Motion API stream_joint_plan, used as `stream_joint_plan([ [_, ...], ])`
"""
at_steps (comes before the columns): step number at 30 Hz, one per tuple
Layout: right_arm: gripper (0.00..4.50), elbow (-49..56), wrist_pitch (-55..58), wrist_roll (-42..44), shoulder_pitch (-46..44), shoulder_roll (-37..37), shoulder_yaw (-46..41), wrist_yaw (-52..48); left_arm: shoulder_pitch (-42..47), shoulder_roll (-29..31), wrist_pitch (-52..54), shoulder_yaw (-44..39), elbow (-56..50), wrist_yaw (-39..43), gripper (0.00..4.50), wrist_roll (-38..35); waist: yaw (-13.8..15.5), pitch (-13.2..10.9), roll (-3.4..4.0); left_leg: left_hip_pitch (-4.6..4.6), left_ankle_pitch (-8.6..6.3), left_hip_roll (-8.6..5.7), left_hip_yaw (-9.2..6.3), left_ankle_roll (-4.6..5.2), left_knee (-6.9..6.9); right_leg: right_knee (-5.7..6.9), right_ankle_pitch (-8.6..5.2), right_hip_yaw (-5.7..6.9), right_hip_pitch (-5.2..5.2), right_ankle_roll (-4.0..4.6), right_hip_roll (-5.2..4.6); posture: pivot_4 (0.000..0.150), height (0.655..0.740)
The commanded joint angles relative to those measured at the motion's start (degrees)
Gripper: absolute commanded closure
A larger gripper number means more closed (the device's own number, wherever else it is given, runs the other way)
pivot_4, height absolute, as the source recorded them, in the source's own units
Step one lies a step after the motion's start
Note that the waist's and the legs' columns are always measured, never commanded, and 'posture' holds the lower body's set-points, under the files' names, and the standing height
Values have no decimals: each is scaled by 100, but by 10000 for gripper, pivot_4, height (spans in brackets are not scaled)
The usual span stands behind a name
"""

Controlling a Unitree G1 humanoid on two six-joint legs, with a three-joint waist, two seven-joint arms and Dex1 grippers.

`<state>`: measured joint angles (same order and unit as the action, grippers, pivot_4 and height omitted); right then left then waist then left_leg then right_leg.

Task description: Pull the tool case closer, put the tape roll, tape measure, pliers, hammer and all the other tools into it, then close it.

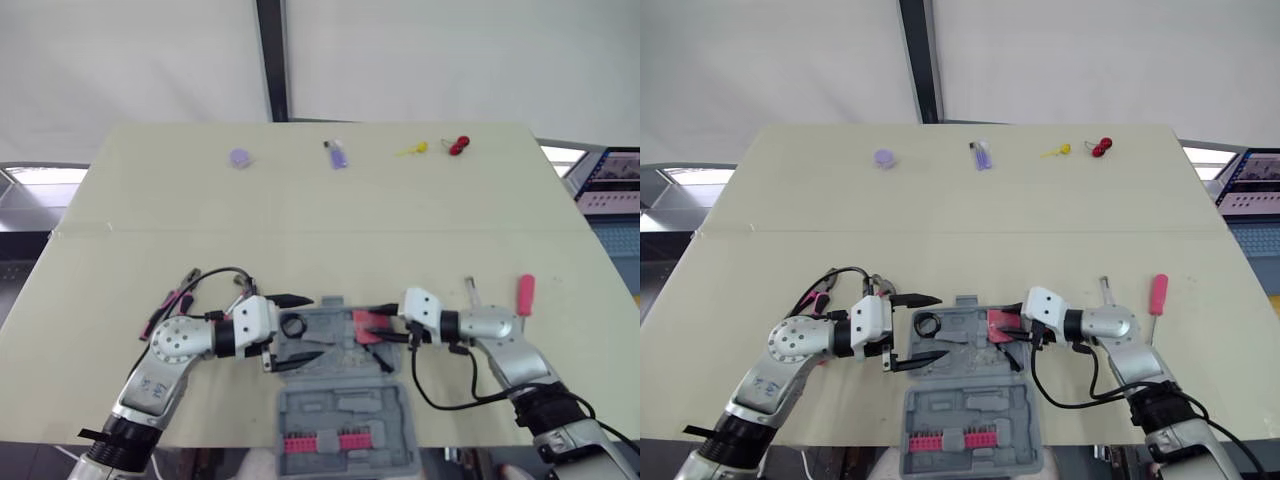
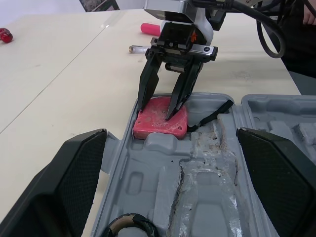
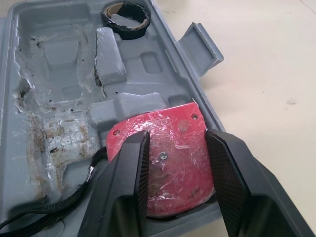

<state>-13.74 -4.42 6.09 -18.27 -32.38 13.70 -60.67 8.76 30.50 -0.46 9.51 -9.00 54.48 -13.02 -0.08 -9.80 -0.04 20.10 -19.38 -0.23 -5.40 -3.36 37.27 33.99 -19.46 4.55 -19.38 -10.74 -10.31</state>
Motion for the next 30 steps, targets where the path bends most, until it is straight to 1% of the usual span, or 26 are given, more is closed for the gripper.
stream_joint_plan([
  [1, 26169, 32, 516, 130, 188, -68, -14, -178, 16, 46, -44, -91, -231, -28, 0, -35, 7, 0, 0, 0, 0, 0, 0, 0, 0, 0, 0, 0, 0, 0, 0, 1500, 7400],
  [7, 26169, 1183, 1788, 1075, 169, -353, -707, -147, -41, 13, 46, -234, -274, -175, 0, -127, 10, -8, 12, 11, 0, -1, -1, 0, 1, -1, 0, 0, -9, 0, 0, 1500, 7400],
  [11, 26169, 1769, 2608, 1749, 309, -676, -1652, 143, -251, 123, 489, -787, -540, -478, 0, -426, 11, -12, 18, 15, 0, 0, -1, 0, -1, -2, 0, 1, -14, 0, 0, 1500, 7400],
  [13, 26169, 1918, 2816, 1871, 532, -892, -2132, 303, -503, 272, 739, -1277, -651, -710, 0, -494, 15, -13, 17, 16, 0, 0, -1, 0, -5, -4, 0, 1, -15, 0, 0, 1500, 7400],
  [17, 26169, 1643, 2774, 1844, 1205, -1234, -3157, 625, -1025, 472, 1416, -2814, -526, -1386, 0, -944, 21, -15, 14, 15, 0, 0, 1, 0, -12, -10, 0, 3, -15, 0, 0, 1500, 7400],
  [19, 26169, 1433, 2905, 1848, 1434, -1387, -3545, 752, -1370, 624, 1393, -3356, -410, -1630, 0, -720, 19, -15, 14, 16, 0, 0, 3, 1, -8, -9, 0, 2, -14, 0, -1, 1500, 7400],
  [21, 20890, 1180, 3015, 1822, 1620, -1563, -3830, 800, -1782, 715, 1465, -3831, -369, -1758, 0, -646, 9, -16, 16, 13, -1, 0, 6, 1, -8, -10, 0, 0, -13, 0, -1, 1500, 7400],
  [22, 17134, 1000, 2982, 1771, 1699, -1650, -3931, 798, -1980, 713, 1525, -4039, -356, -1825, 0, -652, 8, -16, 17, 11, -1, 0, 11, 2, -12, -11, 0, -4, -14, 0, -1, 1500, 7400],
  [24, 8165, 486, 2755, 1638, 1818, -1801, -4076, 771, -2331, 666, 1523, -4383, -254, -1988, 0, -586, 8, -16, 17, 10, -2, 0, 13, 3, -15, -13, 0, -6, -15, 0, -1, 1500, 7400],
  [25, 1922, 211, 2677, 1640, 1831, -1839, -4171, 757, -2457, 612, 1465, -4549, -161, -2085, 0, -562, 9, -17, 16, 10, -2, 0, 14, 4, -15, -13, 0, -6, -15, 0, -1, 1500, 7400],
  [26, 800, -5, 2637, 1641, 1833, -1871, -4229, 744, -2557, 574, 1410, -4645, -83, -2146, 0, -540, 8, -17, 16, 10, -3, 0, 14, 5, -14, -14, 0, -6, -14, 0, -1, 1500, 7400],
  [30, 800, -1011, 2187, 1568, 1676, -1938, -4420, 796, -3013, 428, 1074, -4852, 410, -2442, 0, -196, 10, -18, 15, 11, -5, 0, 18, 8, -12, -19, 0, -10, -14, 0, -2, 1500, 7400],
])
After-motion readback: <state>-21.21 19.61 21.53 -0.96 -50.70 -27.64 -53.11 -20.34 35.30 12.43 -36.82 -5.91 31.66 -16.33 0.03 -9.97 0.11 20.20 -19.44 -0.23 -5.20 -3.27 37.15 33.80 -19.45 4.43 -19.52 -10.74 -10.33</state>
